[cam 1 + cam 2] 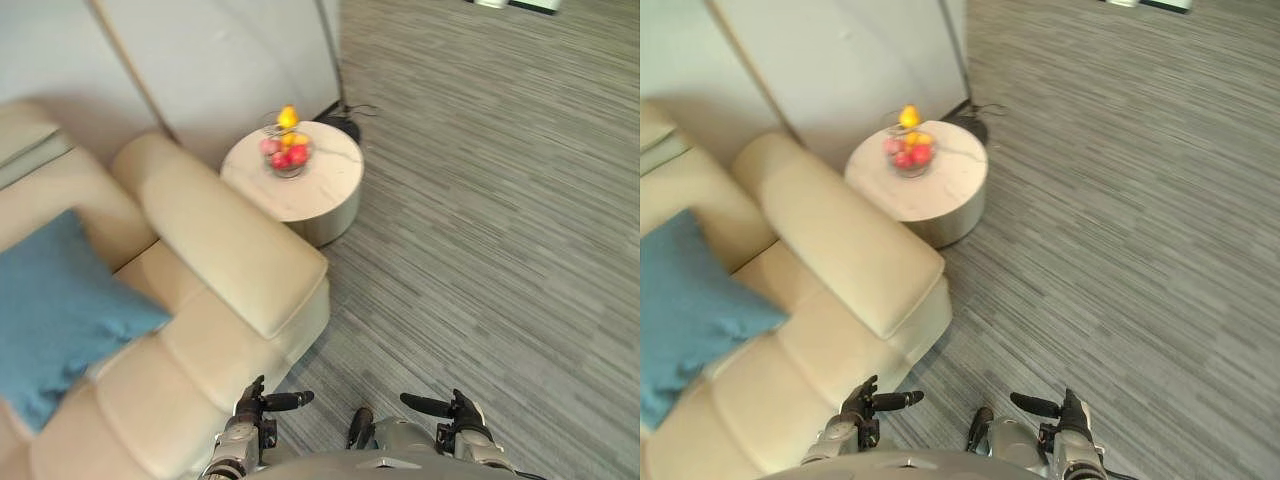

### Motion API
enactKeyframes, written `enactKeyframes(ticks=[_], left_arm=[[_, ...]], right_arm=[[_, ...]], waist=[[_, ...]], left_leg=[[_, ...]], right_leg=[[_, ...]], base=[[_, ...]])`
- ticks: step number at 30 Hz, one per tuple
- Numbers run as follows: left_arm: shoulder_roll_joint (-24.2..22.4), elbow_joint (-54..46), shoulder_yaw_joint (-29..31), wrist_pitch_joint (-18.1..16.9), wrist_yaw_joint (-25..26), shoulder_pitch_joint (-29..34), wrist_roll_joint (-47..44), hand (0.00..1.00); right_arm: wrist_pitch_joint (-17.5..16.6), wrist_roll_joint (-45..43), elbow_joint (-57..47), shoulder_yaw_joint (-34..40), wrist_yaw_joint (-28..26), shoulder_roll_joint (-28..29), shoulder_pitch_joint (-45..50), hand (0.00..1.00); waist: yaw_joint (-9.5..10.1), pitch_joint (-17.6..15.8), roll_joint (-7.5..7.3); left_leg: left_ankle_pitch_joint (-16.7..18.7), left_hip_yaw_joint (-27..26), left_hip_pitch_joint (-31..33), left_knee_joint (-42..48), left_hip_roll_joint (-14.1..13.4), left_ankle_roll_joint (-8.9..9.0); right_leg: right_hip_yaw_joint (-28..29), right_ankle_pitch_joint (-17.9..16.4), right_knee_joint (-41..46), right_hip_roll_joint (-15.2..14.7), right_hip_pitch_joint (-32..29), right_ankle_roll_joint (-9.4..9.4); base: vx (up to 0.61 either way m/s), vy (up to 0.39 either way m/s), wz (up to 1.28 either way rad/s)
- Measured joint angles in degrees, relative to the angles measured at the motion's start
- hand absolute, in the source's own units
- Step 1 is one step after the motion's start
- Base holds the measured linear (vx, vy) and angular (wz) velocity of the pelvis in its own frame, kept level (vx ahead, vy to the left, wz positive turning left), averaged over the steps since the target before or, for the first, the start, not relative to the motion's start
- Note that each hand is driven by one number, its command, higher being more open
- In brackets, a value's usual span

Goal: Pick up cushions and gather them together orderly.

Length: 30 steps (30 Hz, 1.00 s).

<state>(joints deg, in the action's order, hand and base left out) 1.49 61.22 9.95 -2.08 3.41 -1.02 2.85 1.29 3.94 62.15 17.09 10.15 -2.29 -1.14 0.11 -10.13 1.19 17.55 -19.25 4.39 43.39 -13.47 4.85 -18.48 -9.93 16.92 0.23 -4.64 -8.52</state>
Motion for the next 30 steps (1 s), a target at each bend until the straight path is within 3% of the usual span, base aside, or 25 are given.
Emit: enactKeyframes(ticks=[3, 4, 7, 8, 9, 10, 12, 15, 17, 19, 22, 24, 25, 28, 30], left_arm=[[-0.17, -1.34, 0.63, 0.00, 0.22, 0.22, -0.02, 1.00], [-0.48, -1.53, 2.01, -0.34, 0.27, 0.18, -0.09, 1.00], [-0.95, -1.38, 3.23, 0.22, 0.77, 0.16, -0.47, 1.00], [-2.14, -1.41, 6.44, 1.42, 1.65, 0.95, -2.87, 1.00], [-2.62, -1.53, 7.39, 1.68, 1.78, 1.66, -4.28, 1.00], [-3.87, -1.99, 11.13, 3.01, 3.75, 2.46, -8.28, 1.00], [-1.42, 0.09, 11.75, 5.72, 3.95, 2.40, -9.13, 1.00], [0.89, 1.34, 10.84, 3.44, 3.34, 7.17, -4.40, 1.00], [1.02, 0.72, 10.82, 3.00, 3.47, 9.39, -4.39, 1.00], [1.32, 0.69, 11.17, 2.60, 3.85, 10.94, -5.02, 1.00], [1.74, 0.84, 11.15, 2.64, 3.85, 11.77, -5.10, 1.00], [2.46, 1.76, 10.54, 2.71, 3.79, 11.80, -5.14, 1.00], [3.13, 1.95, 7.99, 2.32, 3.77, 11.80, -5.14, 1.00], [4.10, 1.28, 3.37, 0.46, 3.59, 11.53, -4.76, 1.00], [5.36, 1.22, 2.04, -0.31, 3.57, 9.79, -4.26, 1.00]], right_arm=[[-0.10, -0.03, -1.93, -0.22, 0.24, 0.26, 1.52, 1.00], [-0.02, -0.12, -2.21, -0.28, 0.50, 0.49, 1.89, 1.00], [0.15, -0.23, -2.57, -0.92, 0.95, 0.86, 2.04, 1.00], [0.12, -0.18, -2.96, -1.38, 1.08, 0.65, 2.25, 1.00], [0.10, -0.17, -2.99, -1.58, 1.12, 0.43, 2.32, 1.00], [0.24, -0.17, -3.31, -1.74, 1.26, -0.06, 2.57, 1.00], [0.35, -0.06, -4.16, -3.12, 0.98, 0.14, 2.68, 1.00], [0.10, 0.04, -5.48, -5.42, 0.48, 2.38, 2.30, 1.00], [0.03, 0.28, -5.52, -5.32, 0.33, 3.91, 2.37, 1.00], [-0.18, 0.95, -5.40, -5.27, -0.20, 5.41, 2.09, 1.00], [-0.08, 1.04, -4.74, -4.96, -0.32, 5.38, 1.97, 1.00], [-0.57, 1.51, -3.48, -4.76, -0.32, 4.19, 1.49, 1.00], [-0.44, 1.58, -1.70, -4.63, -0.18, 2.49, 1.31, 1.00], [-0.29, 1.48, 0.82, -4.70, -0.02, -1.07, 0.74, 1.00], [-0.30, 1.18, 1.71, -4.39, 0.24, -2.04, 1.12, 1.00]], waist=[[1.30, -0.20, -0.35], [2.22, -0.16, -0.30], [2.59, -0.02, -0.07], [2.89, 0.82, 1.17], [3.17, 1.12, 1.62], [3.56, 1.90, 2.99], [3.86, 1.51, 2.16], [3.86, 2.32, 0.10], [5.20, 3.25, -0.73], [6.15, 3.66, -1.49], [6.18, 3.77, -1.16], [6.16, 3.94, -0.87], [6.13, 3.96, -0.93], [6.08, 4.38, -0.10], [5.82, 3.91, 0.37]], left_leg=[[0.69, 6.40, 5.81, -7.31, 4.18, -0.13], [0.44, 12.10, 7.97, -11.71, 6.24, -0.08], [-0.27, 22.73, 8.78, -17.81, 9.97, 0.21], [-2.21, 28.83, 8.22, -20.40, 11.41, -0.45], [-4.04, 29.33, 7.94, -20.63, 11.82, -0.77], [-8.12, 27.74, 7.51, -21.11, 12.00, -1.43], [-8.42, 23.48, 5.45, -22.77, 12.05, -1.77], [-8.19, 17.08, 1.31, -26.32, 10.87, -2.21], [-8.21, 12.33, -0.55, -28.26, 9.54, -2.27], [-8.28, 6.16, -2.74, -30.19, 7.69, -1.82], [-8.80, 2.12, -5.29, -31.96, 5.56, -0.92], [-10.04, 1.39, -7.14, -33.95, 4.54, -0.07], [-11.86, 2.80, -8.10, -34.68, 4.42, -0.84], [-12.94, 4.43, -7.24, -32.38, 3.68, -0.68], [-12.72, 5.88, -4.37, -22.54, 1.49, -0.33]], right_leg=[[6.81, -0.35, 0.11, 0.91, 1.74, 1.35], [10.61, -0.69, 0.50, 1.47, 1.84, 2.01], [16.87, -1.81, 2.10, 2.70, 1.49, 3.85], [20.56, -2.75, 3.56, 3.99, 0.40, 5.04], [22.01, -3.26, 4.55, 4.30, -0.31, 5.59], [24.90, -4.29, 6.21, 4.43, -1.24, 7.06], [27.96, -4.68, 7.24, 3.64, -1.68, 7.68], [32.75, -4.89, 6.67, 3.93, -1.35, 8.12], [23.66, -6.12, 6.79, -1.33, -3.00, 8.54], [4.88, -4.83, 7.94, -10.36, -4.26, 10.74], [-12.03, -3.53, 8.84, -16.08, -2.59, 12.05], [-16.31, -2.71, 10.54, -15.42, -3.20, 10.56], [-14.06, -2.70, 8.21, -13.45, -2.34, 9.63], [-10.92, -1.30, 4.54, -10.64, -2.28, 8.04], [-8.46, 0.34, 0.44, -8.07, -0.14, 7.42]], base=[[0.09, 0.067, -1.31], [0.11, 0.083, -1.33], [0.16, 0.136, -1.33], [0.22, 0.226, -1.34], [0.28, 0.325, -1.51], [0.26, 0.303, -1.01], [0.21, 0.218, -1.00], [0.09, 0.074, -1.06], [0.09, 0.057, -1.25], [0.08, -0.028, -1.29], [0.12, -0.146, -0.86], [0.12, -0.231, -0.87], [0.09, -0.238, -0.67], [0.07, -0.230, -0.58], [0.03, -0.134, -0.65]])
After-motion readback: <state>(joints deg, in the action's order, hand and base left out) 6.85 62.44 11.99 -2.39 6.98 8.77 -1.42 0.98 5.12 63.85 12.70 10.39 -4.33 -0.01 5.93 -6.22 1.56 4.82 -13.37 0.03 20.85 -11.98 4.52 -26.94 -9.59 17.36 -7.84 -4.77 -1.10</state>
